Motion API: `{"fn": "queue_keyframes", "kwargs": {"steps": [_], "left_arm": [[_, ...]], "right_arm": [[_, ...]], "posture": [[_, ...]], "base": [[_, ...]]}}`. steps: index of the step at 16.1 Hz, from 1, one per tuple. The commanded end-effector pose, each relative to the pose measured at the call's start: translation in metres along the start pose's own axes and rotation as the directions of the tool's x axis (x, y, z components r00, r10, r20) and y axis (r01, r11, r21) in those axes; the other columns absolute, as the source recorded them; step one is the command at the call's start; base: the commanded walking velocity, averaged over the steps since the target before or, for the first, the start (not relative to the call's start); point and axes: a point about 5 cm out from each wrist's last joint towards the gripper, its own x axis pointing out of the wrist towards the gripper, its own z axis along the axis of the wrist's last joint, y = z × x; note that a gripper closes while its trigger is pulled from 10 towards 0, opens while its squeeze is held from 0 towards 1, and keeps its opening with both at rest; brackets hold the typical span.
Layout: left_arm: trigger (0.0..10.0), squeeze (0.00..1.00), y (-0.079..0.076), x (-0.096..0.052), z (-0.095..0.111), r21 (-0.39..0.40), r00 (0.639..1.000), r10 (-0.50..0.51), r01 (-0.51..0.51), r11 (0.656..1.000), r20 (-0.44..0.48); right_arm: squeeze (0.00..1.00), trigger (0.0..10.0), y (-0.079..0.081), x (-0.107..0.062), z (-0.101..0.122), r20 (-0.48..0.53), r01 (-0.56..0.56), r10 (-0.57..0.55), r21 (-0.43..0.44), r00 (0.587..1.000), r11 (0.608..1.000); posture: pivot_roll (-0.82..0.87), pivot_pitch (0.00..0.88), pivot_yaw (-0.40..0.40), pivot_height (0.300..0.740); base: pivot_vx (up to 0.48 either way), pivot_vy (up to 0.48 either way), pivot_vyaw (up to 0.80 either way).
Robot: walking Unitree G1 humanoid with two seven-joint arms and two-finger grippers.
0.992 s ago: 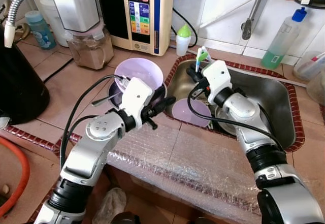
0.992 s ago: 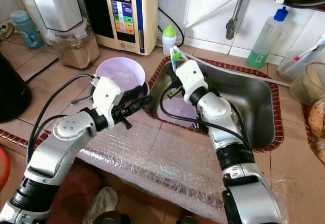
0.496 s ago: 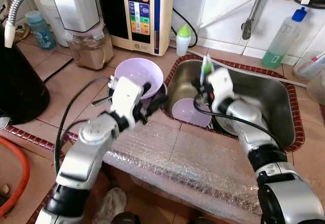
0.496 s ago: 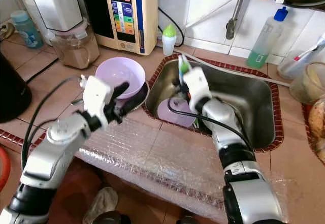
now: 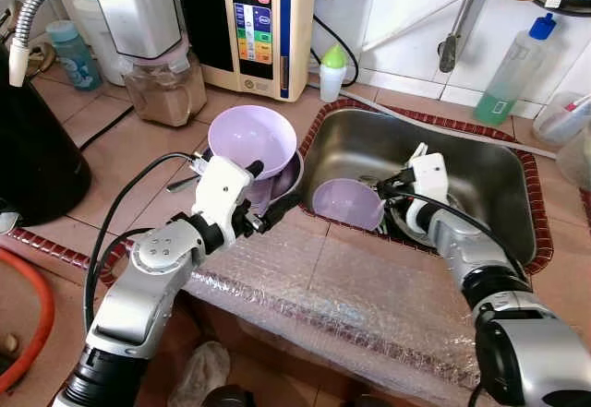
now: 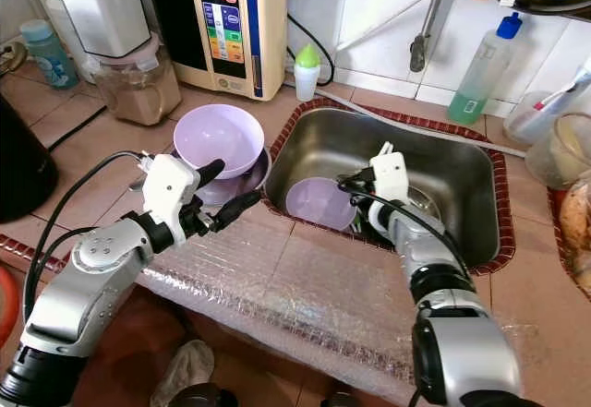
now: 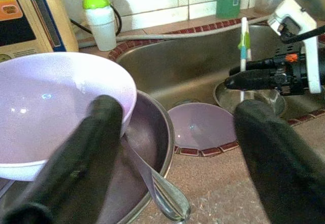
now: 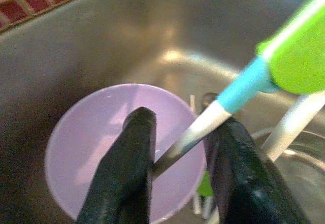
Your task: Kitchen organization
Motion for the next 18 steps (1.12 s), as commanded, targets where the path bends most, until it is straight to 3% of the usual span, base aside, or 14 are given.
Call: {"fn": "queue_keyframes", "kwargs": {"steps": [1, 5, 9, 10, 11, 13, 16, 17, 18], "left_arm": [[10.0, 1.0, -0.002, 0.001, 0.002, 0.029, 1.0, -0.023, 0.023, 0.999, -0.013], [10.0, 1.0, 0.006, 0.003, 0.007, 0.05, 1.0, 0.016, -0.016, 0.999, 0.0], [10.0, 1.0, 0.01, 0.005, 0.008, 0.05, 0.999, 0.046, -0.046, 0.998, 0.01], [10.0, 1.0, 0.013, 0.005, 0.01, 0.054, 0.996, 0.081, -0.082, 0.995, 0.025], [10.0, 1.0, 0.015, 0.005, 0.011, 0.054, 0.995, 0.095, -0.097, 0.994, 0.03], [10.0, 1.0, 0.032, 0.005, 0.017, 0.042, 0.972, 0.223, -0.227, 0.973, 0.071], [10.0, 1.0, 0.051, 0.005, 0.02, 0.007, 0.932, 0.352, -0.354, 0.935, 0.085], [10.0, 1.0, 0.062, 0.004, 0.02, 0.002, 0.906, 0.417, -0.418, 0.908, 0.075], [10.0, 1.0, 0.067, 0.003, 0.019, -0.012, 0.894, 0.444, -0.444, 0.896, 0.064]], "right_arm": [[1.0, 10.0, 0.003, 0.003, 0.001, -0.015, -0.015, 0.015, 0.013, 1.0, 1.0], [1.0, 10.0, 0.009, 0.001, -0.018, -0.186, -0.056, 0.058, 0.019, 0.981, 0.998], [1.0, 10.0, 0.008, 0.0, -0.019, -0.193, -0.046, 0.063, 0.094, 0.979, 0.995], [1.0, 10.0, 0.007, 0.001, -0.006, -0.1, -0.04, 0.047, 0.078, 0.994, 0.996], [1.0, 10.0, 0.008, 0.001, -0.002, -0.071, -0.043, 0.048, 0.076, 0.996, 0.996], [1.0, 10.0, 0.015, 0.0, 0.012, 0.044, -0.072, 0.071, 0.029, 0.997, 0.997], [1.0, 10.0, 0.019, -0.003, 0.022, 0.154, -0.064, 0.052, 0.075, 0.987, 0.995], [1.0, 10.0, 0.021, -0.008, 0.03, 0.245, -0.087, 0.051, 0.134, 0.968, 0.987], [1.0, 10.0, 0.022, -0.008, 0.028, 0.231, -0.092, 0.058, 0.141, 0.971, 0.986]], "posture": [[0.04, 0.0, 0.021, 0.74], [0.03, 0.0, 0.028, 0.74], [0.03, 0.0, 0.033, 0.74], [0.03, 0.0, 0.035, 0.74], [0.03, 0.0, 0.035, 0.74], [0.03, 0.0, 0.033, 0.74], [0.02, 0.0, 0.03, 0.74], [0.02, 0.0, 0.034, 0.74], [0.01, 0.0, 0.035, 0.74]], "base": [[0.0, 0.0, 0.0], [0.0, 0.0, 0.0], [0.0, 0.0, 0.0], [0.0, 0.0, 0.0], [0.0, 0.0, 0.0], [0.0, 0.0, 0.0], [0.0, 0.0, 0.0], [0.0, 0.0, 0.0], [0.0, 0.0, 0.0]]}}
